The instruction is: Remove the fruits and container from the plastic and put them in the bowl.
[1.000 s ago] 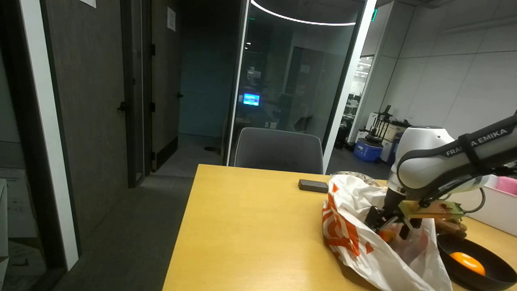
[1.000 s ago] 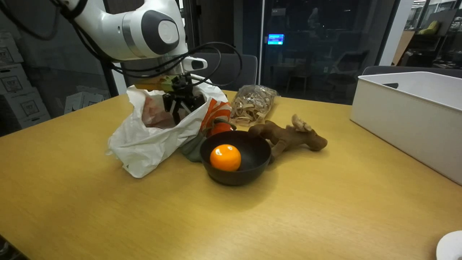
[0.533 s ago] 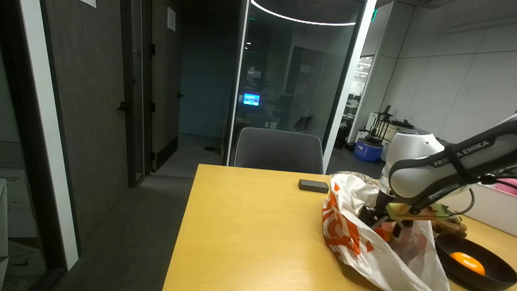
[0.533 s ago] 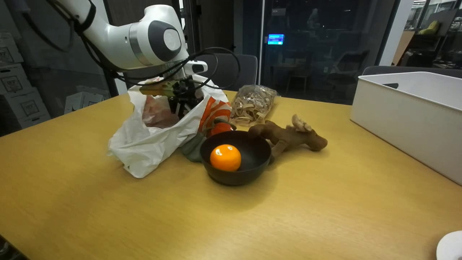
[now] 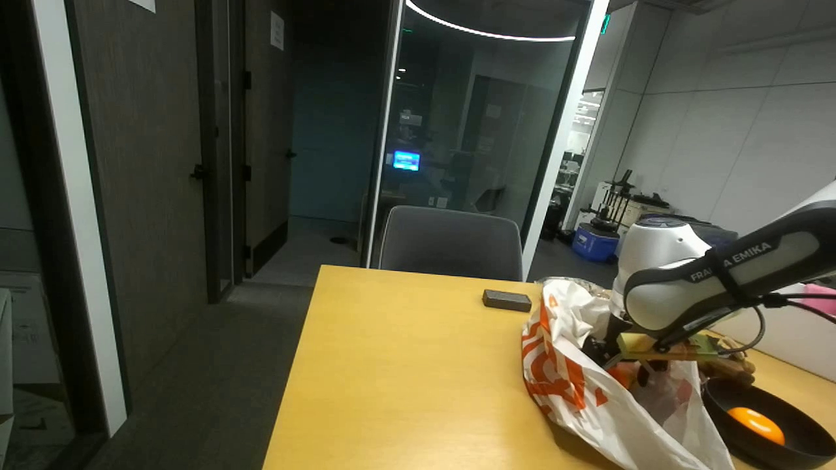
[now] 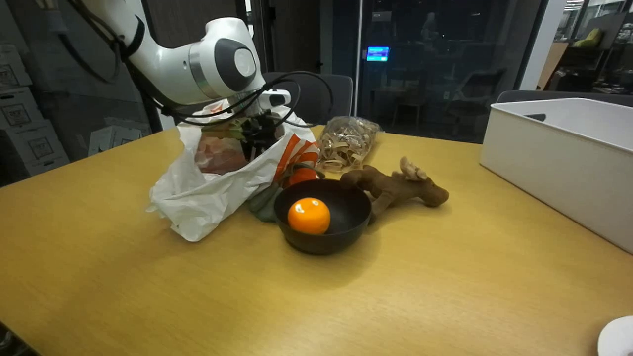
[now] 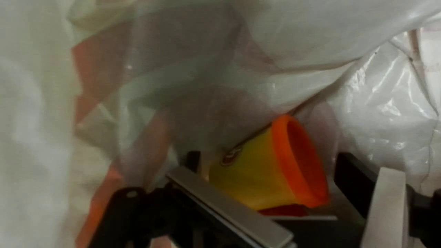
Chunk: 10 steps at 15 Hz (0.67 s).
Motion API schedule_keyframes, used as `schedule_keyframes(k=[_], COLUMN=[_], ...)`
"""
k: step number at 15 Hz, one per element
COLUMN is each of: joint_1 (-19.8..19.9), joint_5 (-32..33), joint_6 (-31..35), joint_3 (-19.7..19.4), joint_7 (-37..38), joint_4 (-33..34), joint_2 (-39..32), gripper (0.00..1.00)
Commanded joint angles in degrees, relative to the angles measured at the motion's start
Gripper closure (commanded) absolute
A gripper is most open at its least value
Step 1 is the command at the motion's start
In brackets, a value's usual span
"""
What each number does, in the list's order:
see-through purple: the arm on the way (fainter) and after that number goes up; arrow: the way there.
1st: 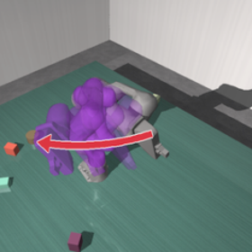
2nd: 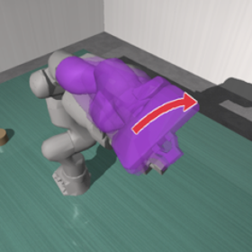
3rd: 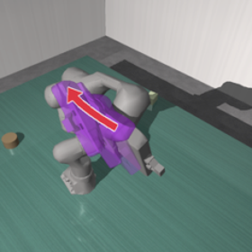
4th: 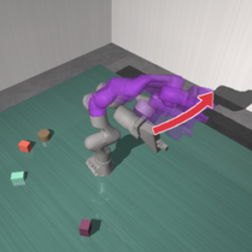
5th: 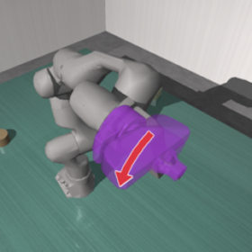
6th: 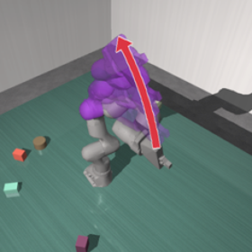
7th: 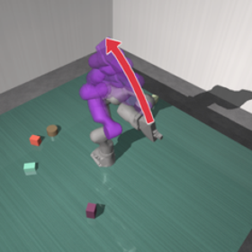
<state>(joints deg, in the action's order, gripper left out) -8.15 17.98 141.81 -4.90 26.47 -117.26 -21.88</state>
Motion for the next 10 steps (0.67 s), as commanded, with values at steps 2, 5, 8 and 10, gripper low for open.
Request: schedule_keyframes(k=[2,5,8,10], joint_1=[-1.9,-2.4,-2.6,-2.2], joint_5=[1.4,1.7,2.1,1.4], joint_6=[0.8,0.8,0.5,-0.5], joint_3=[-1.3,-1.5,-2.0,-1.7], joint_7=[2.3,2.3,2.4,1.2], joint_4=[2.4,2.2,1.8,0.8], joint_2=[-2.2,-1.2,-0.1,1.7], gripper=[0.34,0.57,0.80,0.81])
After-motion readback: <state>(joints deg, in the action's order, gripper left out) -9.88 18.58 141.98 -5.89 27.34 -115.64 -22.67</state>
